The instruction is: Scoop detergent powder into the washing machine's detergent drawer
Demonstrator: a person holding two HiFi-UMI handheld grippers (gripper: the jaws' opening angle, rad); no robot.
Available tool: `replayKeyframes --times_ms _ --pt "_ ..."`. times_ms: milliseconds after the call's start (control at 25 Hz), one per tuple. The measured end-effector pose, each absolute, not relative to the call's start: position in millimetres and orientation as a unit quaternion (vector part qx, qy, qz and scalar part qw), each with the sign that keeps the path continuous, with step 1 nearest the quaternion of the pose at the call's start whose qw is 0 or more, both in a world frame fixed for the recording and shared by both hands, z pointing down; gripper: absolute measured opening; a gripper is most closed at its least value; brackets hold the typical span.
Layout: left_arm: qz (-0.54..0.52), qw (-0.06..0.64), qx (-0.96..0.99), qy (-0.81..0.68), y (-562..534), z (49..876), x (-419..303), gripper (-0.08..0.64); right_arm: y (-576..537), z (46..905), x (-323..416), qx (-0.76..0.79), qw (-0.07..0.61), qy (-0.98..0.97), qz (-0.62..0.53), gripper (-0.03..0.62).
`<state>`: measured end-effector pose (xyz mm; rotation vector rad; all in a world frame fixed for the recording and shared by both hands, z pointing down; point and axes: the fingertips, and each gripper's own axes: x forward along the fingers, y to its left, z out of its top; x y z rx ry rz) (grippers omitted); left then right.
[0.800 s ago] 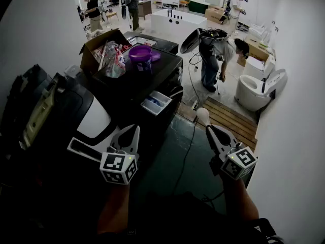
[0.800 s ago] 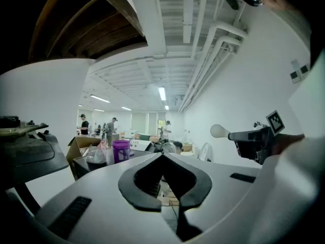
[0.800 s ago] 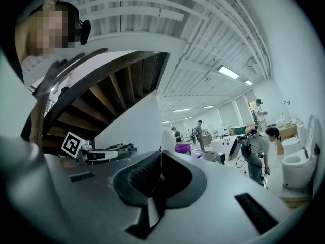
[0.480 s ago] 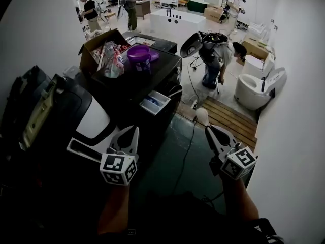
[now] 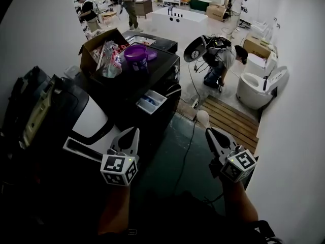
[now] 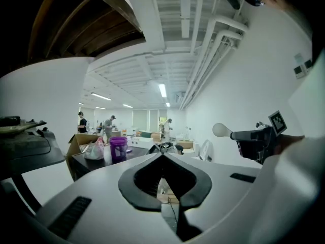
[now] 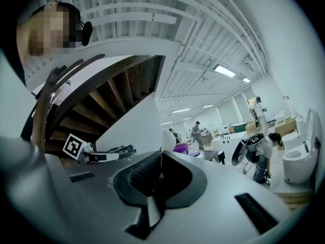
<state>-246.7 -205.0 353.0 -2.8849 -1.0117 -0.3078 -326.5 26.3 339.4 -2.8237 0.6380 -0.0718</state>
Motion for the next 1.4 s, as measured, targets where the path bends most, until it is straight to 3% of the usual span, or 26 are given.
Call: replayKeyframes --times_ms 840,1120,1400 --pt "-0.104 0.042 -0.936 -0.335 -102 363 -266 0.006 125 362 -351 -0.964 0.164 0.208 -0.031 0.02" --pt "-0.109 0.038 -0.934 -0.339 -97 374 -218 0.006 117 367 -302 -0.962 0.153 0.221 -0.045 0.02" --pt "-0.111 0.024 -0.939 -0.325 -107 394 -126 0.006 117 386 -213 -0.962 0.134 0.224 -0.077 0.02"
